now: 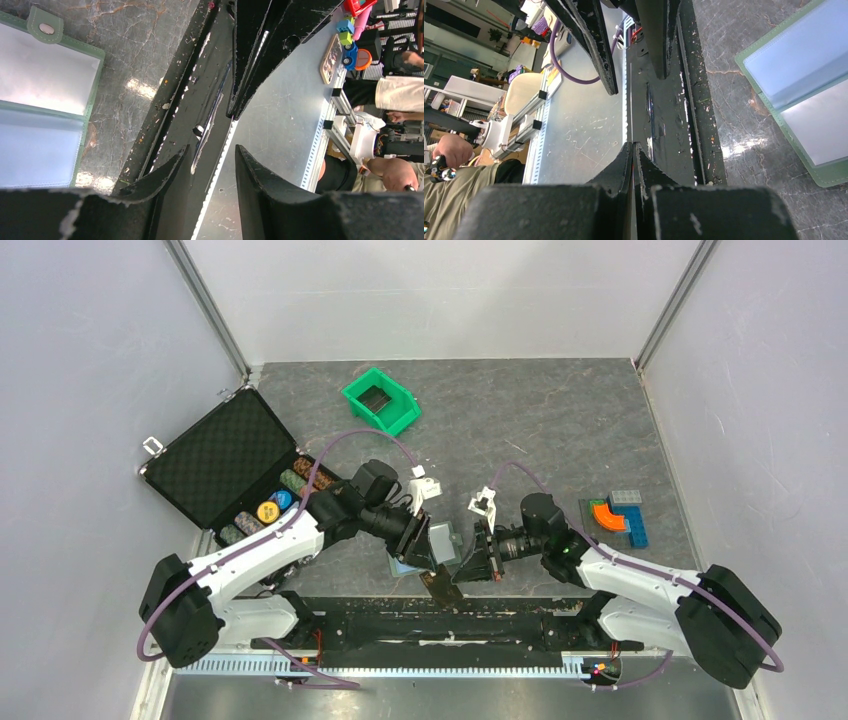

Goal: Take the credit cards out of the card holder
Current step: Place the credit card in the storage box.

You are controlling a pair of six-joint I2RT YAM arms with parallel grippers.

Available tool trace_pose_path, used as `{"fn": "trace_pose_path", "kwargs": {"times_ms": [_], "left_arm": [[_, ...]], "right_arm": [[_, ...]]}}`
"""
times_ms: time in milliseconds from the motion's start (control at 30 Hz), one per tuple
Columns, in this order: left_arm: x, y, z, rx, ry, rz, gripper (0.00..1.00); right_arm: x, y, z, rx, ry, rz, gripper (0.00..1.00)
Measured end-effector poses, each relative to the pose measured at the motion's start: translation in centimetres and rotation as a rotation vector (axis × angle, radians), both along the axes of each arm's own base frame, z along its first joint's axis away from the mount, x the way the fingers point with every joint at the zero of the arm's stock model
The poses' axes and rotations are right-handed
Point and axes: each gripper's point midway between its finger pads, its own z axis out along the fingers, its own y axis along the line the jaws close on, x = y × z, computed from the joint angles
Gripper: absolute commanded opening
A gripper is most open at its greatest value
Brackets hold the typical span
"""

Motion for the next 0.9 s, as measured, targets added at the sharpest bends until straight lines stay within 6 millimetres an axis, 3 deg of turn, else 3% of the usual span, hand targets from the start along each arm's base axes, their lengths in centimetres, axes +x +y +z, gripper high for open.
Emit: {"fn": "trace_pose_path", "kwargs": {"times_ms": [167, 367, 433, 500, 667, 900], "left_arm": [[-0.2, -0.1, 0.1, -0.005, 0.005, -0.011, 0.35], [-0.8, -0.2, 0.3, -0.017, 0.013, -0.034, 0.03], [-0.9, -0.2, 0.5, -0.026, 0.018, -0.045, 0.02], [-1.0, -0.3, 0.6, -0.028, 0.019, -0.049, 0.02], [-0.3, -0.2, 0.4, -0.005, -0.008, -0.015, 0.02], [2.7, -0.1, 1.0, 0.037, -0.097, 0.119, 0.02]], "right_arm": [[0.1, 0.1, 0.3, 0.013, -0.004, -0.002, 0.00], [0.1, 0.3, 0.7, 0.025, -0.004, -0.003, 0.00], [0.1, 0.3, 0.7, 0.025, 0.000, -0.004, 0.01], [0.1, 0.3, 0.6, 0.024, 0.004, -0.005, 0.10], [0.8, 0.4, 0.5, 0.016, 0.000, -0.048, 0.49], [4.0, -0.6, 0.9, -0.010, -0.095, -0.235, 0.83]]}}
